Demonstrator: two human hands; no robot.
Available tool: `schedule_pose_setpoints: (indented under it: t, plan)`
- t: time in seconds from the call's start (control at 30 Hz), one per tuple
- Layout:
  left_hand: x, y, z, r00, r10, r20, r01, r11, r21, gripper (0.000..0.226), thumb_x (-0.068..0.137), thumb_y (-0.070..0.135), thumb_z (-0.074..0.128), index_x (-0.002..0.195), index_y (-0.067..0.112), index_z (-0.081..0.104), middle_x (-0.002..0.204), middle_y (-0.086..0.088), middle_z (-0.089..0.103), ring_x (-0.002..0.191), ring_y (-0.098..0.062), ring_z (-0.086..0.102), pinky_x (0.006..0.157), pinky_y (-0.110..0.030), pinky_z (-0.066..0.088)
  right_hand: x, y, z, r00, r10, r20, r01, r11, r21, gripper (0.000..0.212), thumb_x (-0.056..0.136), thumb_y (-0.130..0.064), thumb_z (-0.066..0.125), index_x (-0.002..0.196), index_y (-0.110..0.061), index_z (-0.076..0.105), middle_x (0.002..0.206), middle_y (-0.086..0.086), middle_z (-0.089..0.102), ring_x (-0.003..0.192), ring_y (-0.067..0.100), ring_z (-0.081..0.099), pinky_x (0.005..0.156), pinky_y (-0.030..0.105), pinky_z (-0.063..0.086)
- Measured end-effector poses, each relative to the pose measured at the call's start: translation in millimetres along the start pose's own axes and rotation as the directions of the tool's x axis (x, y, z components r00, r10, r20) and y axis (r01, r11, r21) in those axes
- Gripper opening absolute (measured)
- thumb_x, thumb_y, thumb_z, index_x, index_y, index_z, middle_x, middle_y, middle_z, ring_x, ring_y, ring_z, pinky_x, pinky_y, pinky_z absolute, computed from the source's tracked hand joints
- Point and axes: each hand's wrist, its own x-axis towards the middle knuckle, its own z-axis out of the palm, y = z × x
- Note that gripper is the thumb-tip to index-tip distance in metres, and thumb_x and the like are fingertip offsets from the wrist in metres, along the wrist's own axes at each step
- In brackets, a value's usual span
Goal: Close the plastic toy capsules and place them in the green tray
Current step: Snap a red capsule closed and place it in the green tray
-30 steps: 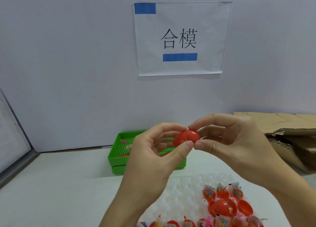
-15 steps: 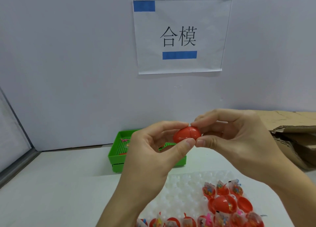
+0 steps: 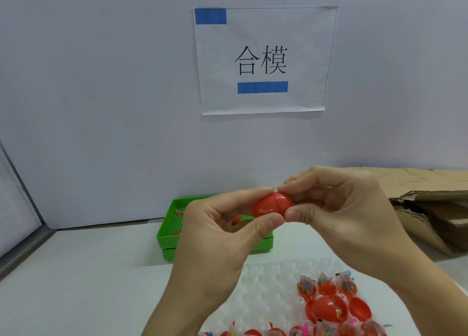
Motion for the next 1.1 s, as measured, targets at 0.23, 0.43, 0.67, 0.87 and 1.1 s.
schedule_pose_setpoints:
  t: [0.23, 0.43, 0.67, 0.87, 1.1]
  plan:
    - [0.3, -3.7, 0.4, 1.0, 0.029, -0.001, -0.029, 0.998, 0.051, 0.029, 0.06, 0.023, 0.078, 0.089, 0.029, 0.077, 0.087, 0.008, 0.078, 0.082, -0.007, 0.073, 0.071, -0.012, 0.054, 0.2, 2.7, 1.6, 1.0, 0.013, 0.01, -0.013, 1.0, 0.005, 0.023, 0.067, -0.015, 0.077, 0.089, -0.021, 0.074, 0.084, -0.001, 0.077, 0.08, 0.019, 0.075, 0.073, 0.022, 0.059]
    - [1.4, -5.4, -1.5, 1.0, 0.02, -0.019, -0.018, 0.997, 0.069, 0.029, 0.057, 0.029, 0.079, 0.086, 0.031, 0.077, 0.084, 0.01, 0.078, 0.08, -0.006, 0.073, 0.069, -0.011, 0.053, -0.1, 3.5, 1.6, 1.0, 0.01, 0.019, -0.01, 1.0, 0.028, 0.025, 0.065, -0.012, 0.077, 0.088, -0.02, 0.075, 0.084, -0.005, 0.077, 0.079, 0.016, 0.075, 0.073, 0.019, 0.057]
    - [0.9, -9.3, -2.1, 0.999, 0.002, -0.033, 0.0, 0.998, 0.059, 0.034, 0.055, 0.03, 0.082, 0.089, 0.029, 0.077, 0.085, 0.007, 0.078, 0.08, -0.008, 0.074, 0.069, -0.013, 0.054, -0.3, 3.6, -1.7, 1.0, 0.025, 0.012, -0.025, 1.0, 0.013, 0.024, 0.064, -0.016, 0.079, 0.087, -0.02, 0.073, 0.084, -0.002, 0.077, 0.079, 0.017, 0.076, 0.072, 0.02, 0.058]
    - [1.2, -9.0, -5.4, 1.0, 0.004, -0.015, -0.003, 0.998, 0.057, 0.038, 0.059, 0.03, 0.082, 0.096, 0.026, 0.078, 0.089, 0.007, 0.078, 0.085, -0.009, 0.074, 0.071, -0.013, 0.055, -1.1, 3.5, 0.9, 0.998, 0.034, 0.046, -0.033, 0.999, -0.016, 0.018, 0.074, -0.022, 0.08, 0.09, -0.022, 0.071, 0.09, 0.003, 0.075, 0.086, 0.025, 0.074, 0.077, 0.033, 0.06]
    - [1.5, -10.6, -8.9, 1.0, -0.015, -0.015, 0.016, 0.998, 0.055, 0.033, 0.063, 0.028, 0.08, 0.096, 0.026, 0.078, 0.089, 0.005, 0.078, 0.086, -0.011, 0.073, 0.076, -0.016, 0.055, -1.1, 5.7, -0.4, 0.993, 0.014, 0.115, -0.015, 1.0, 0.008, 0.02, 0.077, -0.015, 0.076, 0.094, -0.024, 0.072, 0.094, 0.003, 0.074, 0.092, 0.025, 0.072, 0.081, 0.031, 0.058]
